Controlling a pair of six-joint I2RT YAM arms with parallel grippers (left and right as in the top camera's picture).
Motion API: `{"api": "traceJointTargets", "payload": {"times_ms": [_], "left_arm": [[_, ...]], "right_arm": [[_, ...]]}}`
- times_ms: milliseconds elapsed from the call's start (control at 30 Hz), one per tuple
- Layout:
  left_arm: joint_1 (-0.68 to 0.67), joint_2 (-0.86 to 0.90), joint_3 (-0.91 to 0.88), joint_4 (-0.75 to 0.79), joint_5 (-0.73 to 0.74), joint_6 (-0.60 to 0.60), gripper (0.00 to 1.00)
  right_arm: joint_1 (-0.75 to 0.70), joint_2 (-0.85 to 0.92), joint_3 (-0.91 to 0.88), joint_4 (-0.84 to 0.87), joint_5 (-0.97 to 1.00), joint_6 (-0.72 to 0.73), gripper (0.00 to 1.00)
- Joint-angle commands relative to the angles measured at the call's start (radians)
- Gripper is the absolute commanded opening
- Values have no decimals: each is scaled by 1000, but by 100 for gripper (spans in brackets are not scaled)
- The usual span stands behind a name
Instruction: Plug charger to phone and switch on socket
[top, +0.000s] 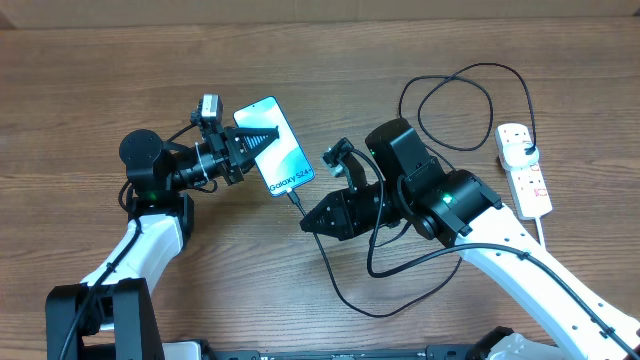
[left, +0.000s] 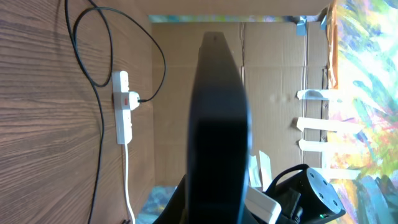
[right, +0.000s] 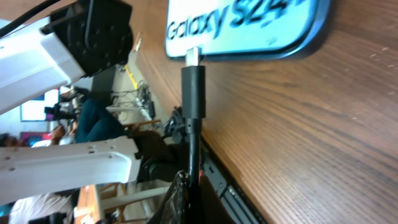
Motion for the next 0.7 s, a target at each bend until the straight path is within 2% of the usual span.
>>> {"api": "traceJointTargets", "payload": {"times_ms": [0,433,667], "left_arm": [[-2,-8,25,8,31,25,4],[-2,-8,25,8,35,45,4],[-2,-8,25,8,28,105,4]], "right_arm": [[2,-26,20,1,69,-4,4],[2,-26,20,-77,111,-34,4],[2,-31,20,-81,36,-66,4]]}}
